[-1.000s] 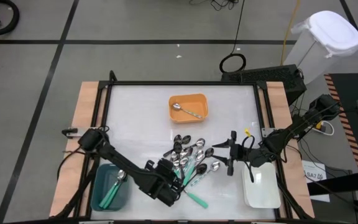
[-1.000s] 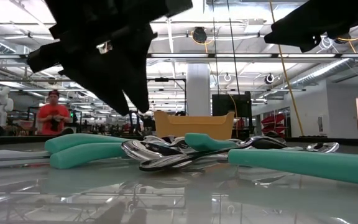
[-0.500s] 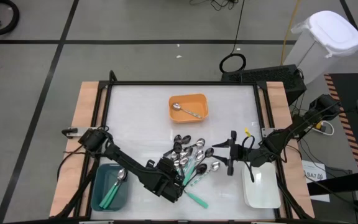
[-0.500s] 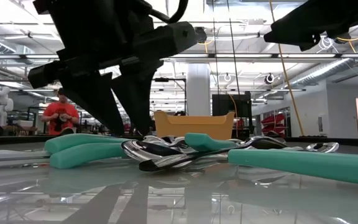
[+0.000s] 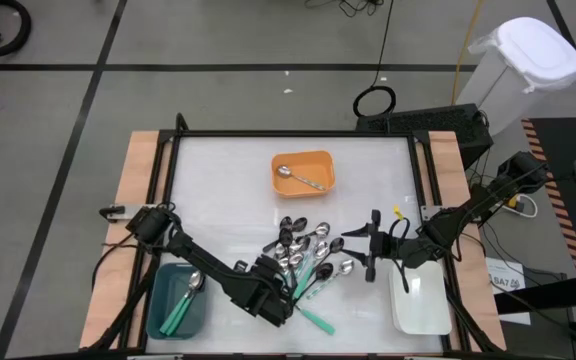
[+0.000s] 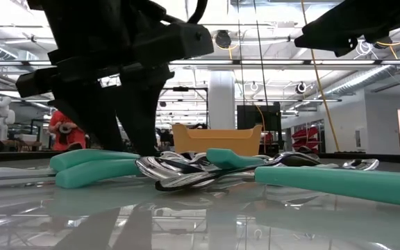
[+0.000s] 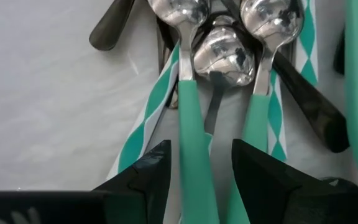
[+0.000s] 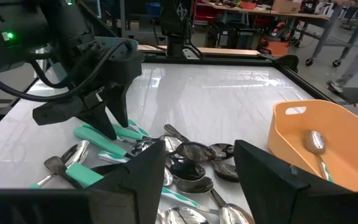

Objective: Sort silverware by color (type)
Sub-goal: Put the green spoon into the blue bin

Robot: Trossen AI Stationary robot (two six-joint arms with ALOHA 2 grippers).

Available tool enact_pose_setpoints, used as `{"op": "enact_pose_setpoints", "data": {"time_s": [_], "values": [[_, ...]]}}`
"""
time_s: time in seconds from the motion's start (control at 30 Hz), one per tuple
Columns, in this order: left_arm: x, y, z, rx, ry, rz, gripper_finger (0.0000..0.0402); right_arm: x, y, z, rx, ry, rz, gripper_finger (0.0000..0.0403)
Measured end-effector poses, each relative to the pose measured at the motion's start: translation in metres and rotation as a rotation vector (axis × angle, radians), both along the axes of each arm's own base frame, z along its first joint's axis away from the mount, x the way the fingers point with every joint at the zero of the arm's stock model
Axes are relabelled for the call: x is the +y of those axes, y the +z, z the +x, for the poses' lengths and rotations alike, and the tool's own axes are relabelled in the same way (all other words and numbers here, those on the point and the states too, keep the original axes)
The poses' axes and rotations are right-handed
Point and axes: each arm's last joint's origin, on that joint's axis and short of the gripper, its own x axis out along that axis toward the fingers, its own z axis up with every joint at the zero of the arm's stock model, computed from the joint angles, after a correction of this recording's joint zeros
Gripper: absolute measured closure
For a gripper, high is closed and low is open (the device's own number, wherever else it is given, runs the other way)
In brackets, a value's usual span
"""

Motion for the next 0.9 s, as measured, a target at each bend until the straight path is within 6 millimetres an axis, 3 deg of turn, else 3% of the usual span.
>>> {"op": "enact_pose_setpoints", "data": {"time_s": [0.3,0.6,0.9], "values": [[0.002,-0.011,0.001,0.068,-0.014,-0.013,0.0236,0.0,0.0,0.0,-0.003,0.0,0.002,0.0216],[0.004,-0.012,0.003,0.072,-0.019,-0.019,0.0303,0.0,0.0,0.0,-0.001,0.003,-0.009,0.0216],[0.004,-0.012,0.003,0.078,-0.036,-0.013,0.0309,0.0,0.0,0.0,0.0,0.004,-0.015,0.0216]]}}
